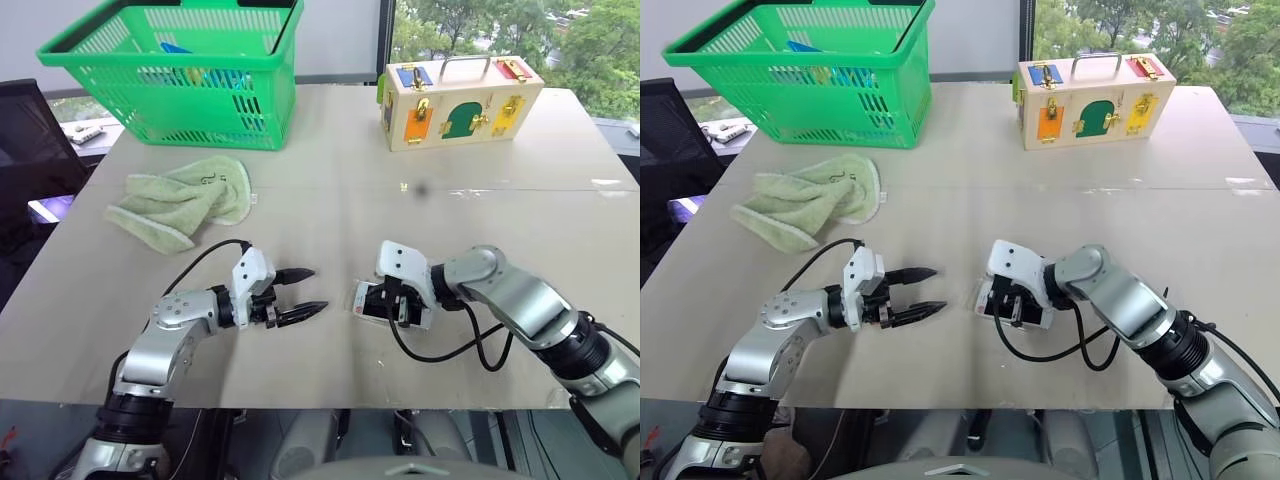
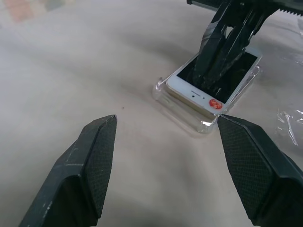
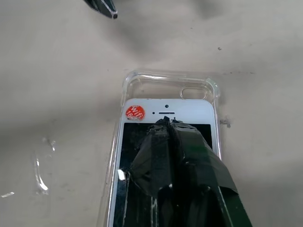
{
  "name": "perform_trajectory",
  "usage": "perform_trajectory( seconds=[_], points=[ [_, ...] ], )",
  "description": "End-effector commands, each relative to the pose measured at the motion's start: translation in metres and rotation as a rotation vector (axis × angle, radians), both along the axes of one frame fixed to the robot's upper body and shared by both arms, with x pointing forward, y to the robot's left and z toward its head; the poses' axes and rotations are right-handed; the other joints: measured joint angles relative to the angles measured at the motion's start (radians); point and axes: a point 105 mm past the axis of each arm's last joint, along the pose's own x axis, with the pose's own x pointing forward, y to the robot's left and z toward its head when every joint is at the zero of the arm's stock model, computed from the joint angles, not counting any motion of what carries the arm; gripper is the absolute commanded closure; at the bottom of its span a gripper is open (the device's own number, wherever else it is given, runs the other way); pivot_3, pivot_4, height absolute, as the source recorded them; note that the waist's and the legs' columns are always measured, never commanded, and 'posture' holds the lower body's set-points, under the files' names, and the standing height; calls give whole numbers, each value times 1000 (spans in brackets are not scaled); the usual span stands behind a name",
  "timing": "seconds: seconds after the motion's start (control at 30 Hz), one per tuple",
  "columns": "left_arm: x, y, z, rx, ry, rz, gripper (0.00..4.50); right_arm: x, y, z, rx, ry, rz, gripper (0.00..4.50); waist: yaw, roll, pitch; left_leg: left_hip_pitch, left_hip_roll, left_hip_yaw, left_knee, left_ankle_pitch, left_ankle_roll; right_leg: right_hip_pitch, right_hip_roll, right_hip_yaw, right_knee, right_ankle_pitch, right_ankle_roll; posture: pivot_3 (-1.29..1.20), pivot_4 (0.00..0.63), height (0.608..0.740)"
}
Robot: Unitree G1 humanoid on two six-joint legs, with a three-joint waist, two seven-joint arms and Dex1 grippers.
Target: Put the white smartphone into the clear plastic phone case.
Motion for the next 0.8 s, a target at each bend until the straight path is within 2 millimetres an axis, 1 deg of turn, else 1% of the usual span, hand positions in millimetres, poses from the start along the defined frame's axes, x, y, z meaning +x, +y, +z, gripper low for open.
perform_trajectory(
  seconds=[0.03,0.07,0.1,0.13,0.2,0.23,0.3,0.33,0.43,0.47,0.5,0.6,0.63,0.7,0.8],
  points=[
    [-1,-1,9,-13,-33,-12,1017,-6,-18,-47,-112,140,-91,4461,0,-1,-3,0,0,0,0,0,0,0,0,0,0,-1,0,0,150,740],
    [-1,-1,9,-12,-33,-12,1017,-5,-19,-47,-109,136,-99,4461,0,-1,-5,1,0,0,0,0,0,1,0,0,0,-2,0,0,150,740],
    [-1,-2,9,-12,-34,-14,1017,-2,-17,-41,-71,126,-116,4461,0,-1,-7,2,0,0,0,0,0,2,0,0,0,-2,1,0,150,740],
    [-1,-2,9,-11,-34,-16,1017,2,-14,-30,-3,107,-135,4461,1,-1,-8,4,0,0,-1,0,0,3,0,1,0,-3,2,0,150,740],
    [-1,-3,9,-10,-34,-18,1017,6,-10,-15,90,84,-161,4461,1,-1,-8,4,0,0,-1,0,0,4,0,1,0,-3,2,0,150,740],
    [-1,-3,9,-9,-35,-19,1017,7,-7,-3,153,65,-160,4461,1,-1,-8,4,0,0,-1,0,0,4,0,1,0,-3,2,0,150,740],
    [0,-4,8,0,-41,-25,1017,4,-7,25,264,14,-147,4461,2,0,-6,4,0,0,-1,0,0,3,0,1,1,-3,2,0,150,740],
    [0,-5,8,4,-39,-29,1017,1,-9,36,296,-2,-143,4461,3,1,-6,2,0,0,-1,0,0,1,0,1,1,-3,2,0,150,740],
    [-1,-7,7,5,-30,-51,1017,-8,-16,51,318,-23,-143,4461,3,2,-5,-3,0,0,-1,0,0,-4,0,1,1,0,-1,0,150,740],
    [-1,-7,7,5,-30,-53,1541,-10,-18,53,319,-26,-145,4500,3,2,-5,-4,0,0,-1,0,0,-5,0,1,1,2,2,0,150,740],
    [-2,-8,7,0,-24,-65,1775,-12,-21,55,318,-31,-151,4500,3,2,-5,-5,0,0,-1,0,0,-5,0,1,1,2,2,0,150,740],
    [-3,-11,8,4,-17,-98,3132,-19,-43,59,274,-78,-217,4500,5,2,-5,-6,0,0,-1,0,0,-6,0,0,-1,2,2,0,150,740],
    [-4,-12,8,9,-16,-108,3679,-22,-50,58,247,-88,-238,4500,6,2,-5,-6,0,0,-1,0,0,-5,0,0,-2,2,2,0,150,740],
    [-4,-13,8,18,-14,-120,4463,-28,-63,53,200,-95,-277,4500,7,2,-4,-7,0,0,-1,0,0,-5,-1,-1,-4,2,2,0,150,740],
    [-2,-16,5,52,-18,-137,4463,-40,-84,46,133,-84,-337,4500,5,2,-4,-7,0,0,-1,-1,0,-4,-1,-1,-5,2,2,0,150,740]
  ],
)
